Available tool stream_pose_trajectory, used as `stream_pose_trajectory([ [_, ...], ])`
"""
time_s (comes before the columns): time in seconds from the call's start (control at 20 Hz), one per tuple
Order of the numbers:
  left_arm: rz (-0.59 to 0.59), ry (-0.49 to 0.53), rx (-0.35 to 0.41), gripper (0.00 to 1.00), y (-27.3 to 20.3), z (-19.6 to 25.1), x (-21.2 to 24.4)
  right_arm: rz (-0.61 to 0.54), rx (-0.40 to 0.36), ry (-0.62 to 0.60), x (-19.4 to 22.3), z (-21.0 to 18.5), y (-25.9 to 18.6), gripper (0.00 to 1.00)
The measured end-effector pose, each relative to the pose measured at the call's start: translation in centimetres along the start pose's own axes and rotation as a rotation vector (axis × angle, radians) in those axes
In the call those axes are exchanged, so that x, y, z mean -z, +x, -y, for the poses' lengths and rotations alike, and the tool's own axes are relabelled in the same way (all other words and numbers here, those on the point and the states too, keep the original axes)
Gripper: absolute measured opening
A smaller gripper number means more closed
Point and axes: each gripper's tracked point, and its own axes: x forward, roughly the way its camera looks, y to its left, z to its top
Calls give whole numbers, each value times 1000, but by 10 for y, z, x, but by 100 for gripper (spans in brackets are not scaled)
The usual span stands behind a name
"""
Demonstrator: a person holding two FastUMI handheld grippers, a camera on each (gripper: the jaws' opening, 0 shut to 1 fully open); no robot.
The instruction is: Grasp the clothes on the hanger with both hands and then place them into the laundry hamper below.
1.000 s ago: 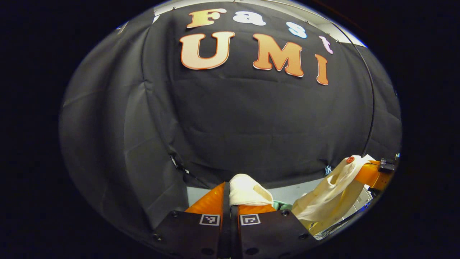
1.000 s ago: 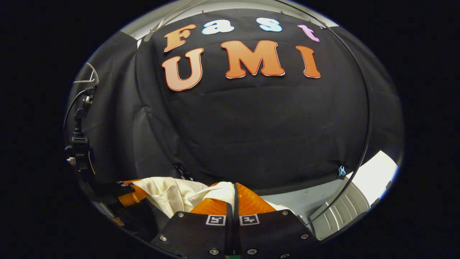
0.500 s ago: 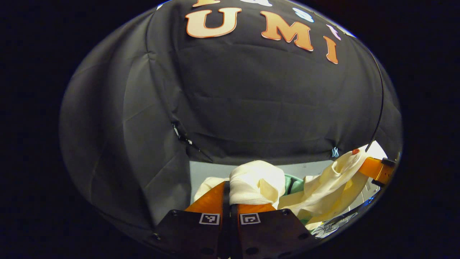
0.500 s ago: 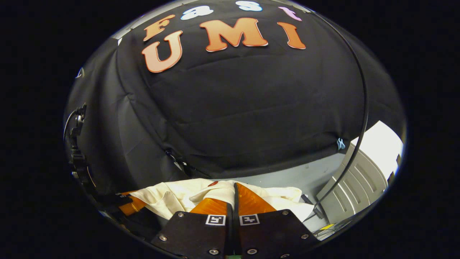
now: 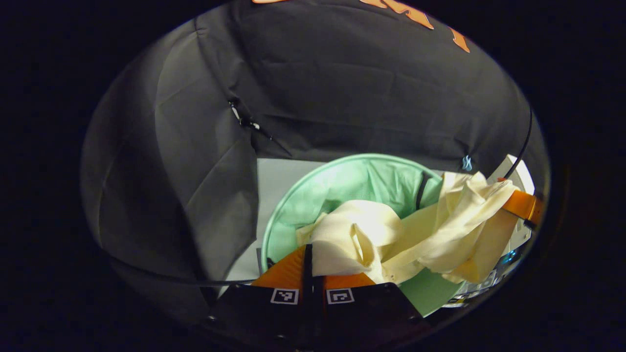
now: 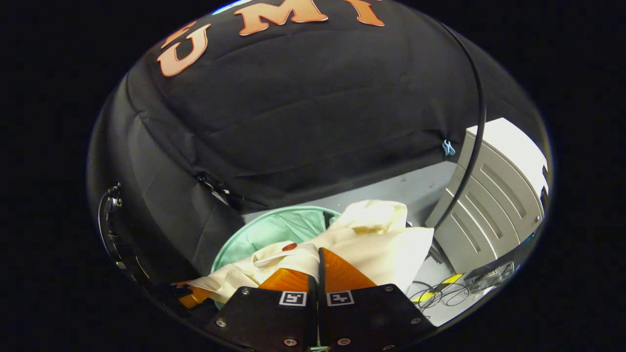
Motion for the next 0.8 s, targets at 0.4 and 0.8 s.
stream_pose_trajectory([
  [0.4, -95, 44, -41, 7, 19, -1, 46, -130, 65, -60, 51, 19, 16, 5],
  [0.8, -157, 36, -61, 9, 21, -6, 62, -276, 35, -184, 111, -14, 29, 12],
])
